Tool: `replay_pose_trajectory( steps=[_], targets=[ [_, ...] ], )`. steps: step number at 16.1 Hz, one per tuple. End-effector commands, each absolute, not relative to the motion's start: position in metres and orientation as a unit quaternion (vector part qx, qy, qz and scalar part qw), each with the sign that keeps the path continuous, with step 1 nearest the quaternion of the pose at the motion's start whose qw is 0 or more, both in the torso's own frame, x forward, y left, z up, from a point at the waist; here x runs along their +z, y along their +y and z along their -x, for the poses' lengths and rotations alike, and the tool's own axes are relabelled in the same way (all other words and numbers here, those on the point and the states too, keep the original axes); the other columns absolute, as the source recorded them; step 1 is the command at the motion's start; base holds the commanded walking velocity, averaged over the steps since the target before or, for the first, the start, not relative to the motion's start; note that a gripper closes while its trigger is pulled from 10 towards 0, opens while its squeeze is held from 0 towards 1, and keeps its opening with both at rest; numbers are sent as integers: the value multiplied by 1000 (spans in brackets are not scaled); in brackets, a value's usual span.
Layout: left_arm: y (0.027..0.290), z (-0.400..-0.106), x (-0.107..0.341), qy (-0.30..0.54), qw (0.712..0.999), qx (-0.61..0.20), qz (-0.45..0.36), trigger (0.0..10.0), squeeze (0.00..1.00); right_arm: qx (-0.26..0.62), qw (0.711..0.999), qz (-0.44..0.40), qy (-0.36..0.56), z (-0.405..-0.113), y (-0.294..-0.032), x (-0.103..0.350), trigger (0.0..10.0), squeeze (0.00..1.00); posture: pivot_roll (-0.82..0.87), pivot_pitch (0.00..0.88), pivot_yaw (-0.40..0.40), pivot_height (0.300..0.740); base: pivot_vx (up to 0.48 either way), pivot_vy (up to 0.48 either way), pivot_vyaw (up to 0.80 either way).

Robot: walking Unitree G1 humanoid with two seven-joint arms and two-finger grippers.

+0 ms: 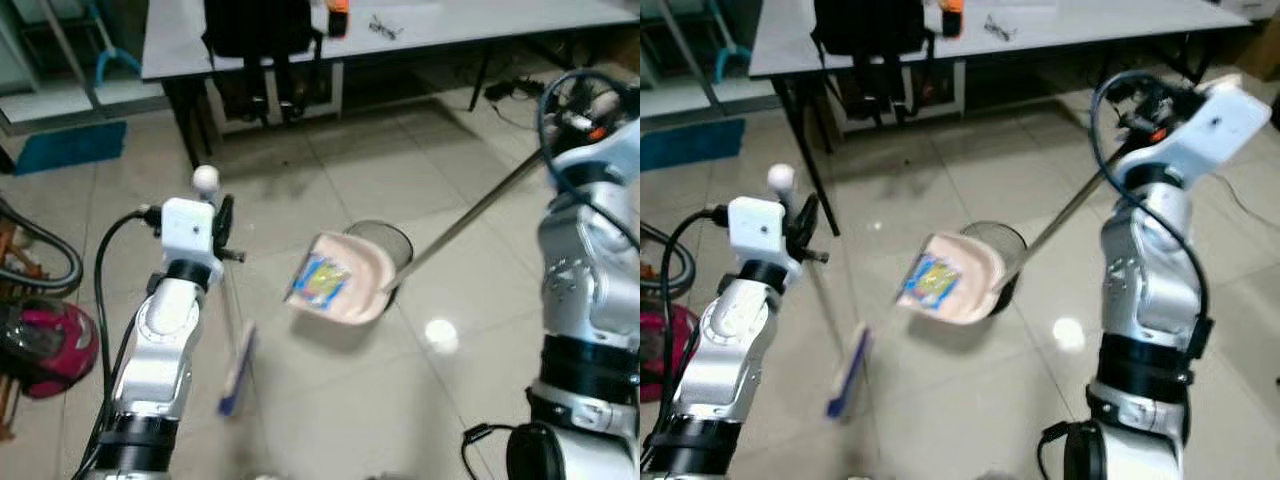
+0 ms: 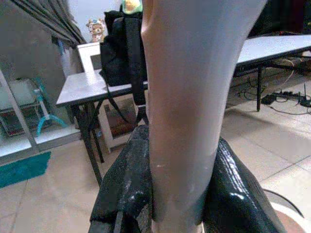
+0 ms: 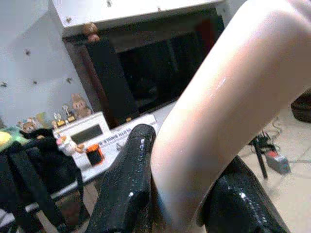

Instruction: Sweep floor

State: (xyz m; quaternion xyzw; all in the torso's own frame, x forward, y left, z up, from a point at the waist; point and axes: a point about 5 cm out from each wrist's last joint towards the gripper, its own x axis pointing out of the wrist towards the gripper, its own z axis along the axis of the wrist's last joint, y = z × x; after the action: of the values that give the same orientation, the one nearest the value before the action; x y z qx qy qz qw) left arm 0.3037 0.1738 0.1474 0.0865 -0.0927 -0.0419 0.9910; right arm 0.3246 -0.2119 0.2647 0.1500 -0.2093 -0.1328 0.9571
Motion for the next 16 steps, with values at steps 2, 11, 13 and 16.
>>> replay_pose_trajectory(
  steps=[2, 11, 13, 16],
  targets=[
    [180, -304, 152, -101, 989, -37, -103, 10000, 0, -119, 947, -172, -246, -322, -206, 280, 10000, 0, -15, 62, 51, 740, 463, 0, -800],
    [176, -305, 149, -96, 989, -48, -100, 10000, 0, -128, 946, -160, -252, -319, -212, 281, 10000, 0, -24, 68, 63, 740, 467, 0, -89],
    [175, -305, 148, -95, 989, -50, -99, 10000, 0, -137, 945, -157, -251, -318, -215, 279, 10000, 0, -24, 68, 64, 740, 465, 0, 0],
    [174, -305, 146, -88, 992, -51, -81, 10000, 0, -148, 943, -160, -250, -318, -219, 278, 10000, 0, -23, 72, 64, 740, 299, 0, 0]
  ],
)
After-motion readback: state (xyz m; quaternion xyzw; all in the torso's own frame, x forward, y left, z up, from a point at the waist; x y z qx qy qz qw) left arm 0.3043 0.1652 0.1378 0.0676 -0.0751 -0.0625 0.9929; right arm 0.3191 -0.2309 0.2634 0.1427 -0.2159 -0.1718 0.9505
